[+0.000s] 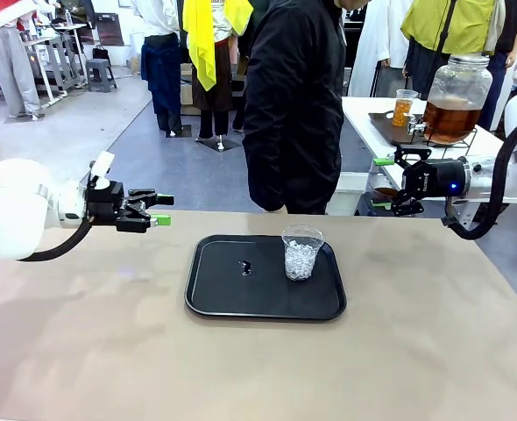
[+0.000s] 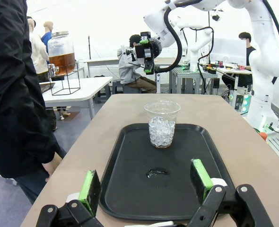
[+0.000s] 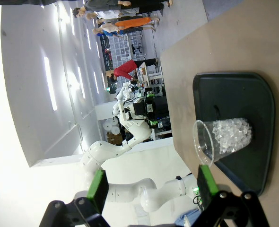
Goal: Pour the drink into the iced cup.
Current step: Pick up the iced cup indicated by the human and present it to them.
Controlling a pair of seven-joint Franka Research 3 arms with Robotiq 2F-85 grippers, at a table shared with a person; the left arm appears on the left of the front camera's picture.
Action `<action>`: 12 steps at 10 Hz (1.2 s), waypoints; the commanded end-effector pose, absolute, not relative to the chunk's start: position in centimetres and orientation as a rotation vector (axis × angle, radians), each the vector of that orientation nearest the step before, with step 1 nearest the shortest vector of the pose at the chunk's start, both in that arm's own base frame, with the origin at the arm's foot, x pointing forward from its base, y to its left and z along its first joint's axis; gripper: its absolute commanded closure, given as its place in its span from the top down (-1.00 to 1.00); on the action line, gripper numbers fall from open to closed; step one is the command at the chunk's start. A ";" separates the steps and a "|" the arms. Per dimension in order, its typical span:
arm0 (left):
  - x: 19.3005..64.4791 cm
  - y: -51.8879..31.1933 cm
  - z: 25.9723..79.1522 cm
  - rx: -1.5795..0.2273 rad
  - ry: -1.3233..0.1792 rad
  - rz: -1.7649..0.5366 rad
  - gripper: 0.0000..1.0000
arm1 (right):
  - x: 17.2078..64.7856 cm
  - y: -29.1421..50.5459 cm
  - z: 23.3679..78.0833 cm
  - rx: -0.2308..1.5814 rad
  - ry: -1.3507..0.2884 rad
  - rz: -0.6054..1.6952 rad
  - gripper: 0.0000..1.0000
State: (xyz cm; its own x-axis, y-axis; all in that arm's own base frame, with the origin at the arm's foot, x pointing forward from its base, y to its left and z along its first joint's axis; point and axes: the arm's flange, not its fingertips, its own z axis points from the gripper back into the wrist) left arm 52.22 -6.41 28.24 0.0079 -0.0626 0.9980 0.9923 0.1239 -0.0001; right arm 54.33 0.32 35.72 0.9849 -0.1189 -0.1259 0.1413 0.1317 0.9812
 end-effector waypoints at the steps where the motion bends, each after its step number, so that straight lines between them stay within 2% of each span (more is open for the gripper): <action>1: 52.4 -6.5 28.4 -1.073 -1.207 -1.136 1.00 | 54.3 0.4 35.9 1.418 0.008 -0.192 1.00; 12: 52.4 -6.5 28.4 -1.073 -1.207 -1.136 1.00 | 54.3 0.4 35.9 1.418 0.008 -0.192 1.00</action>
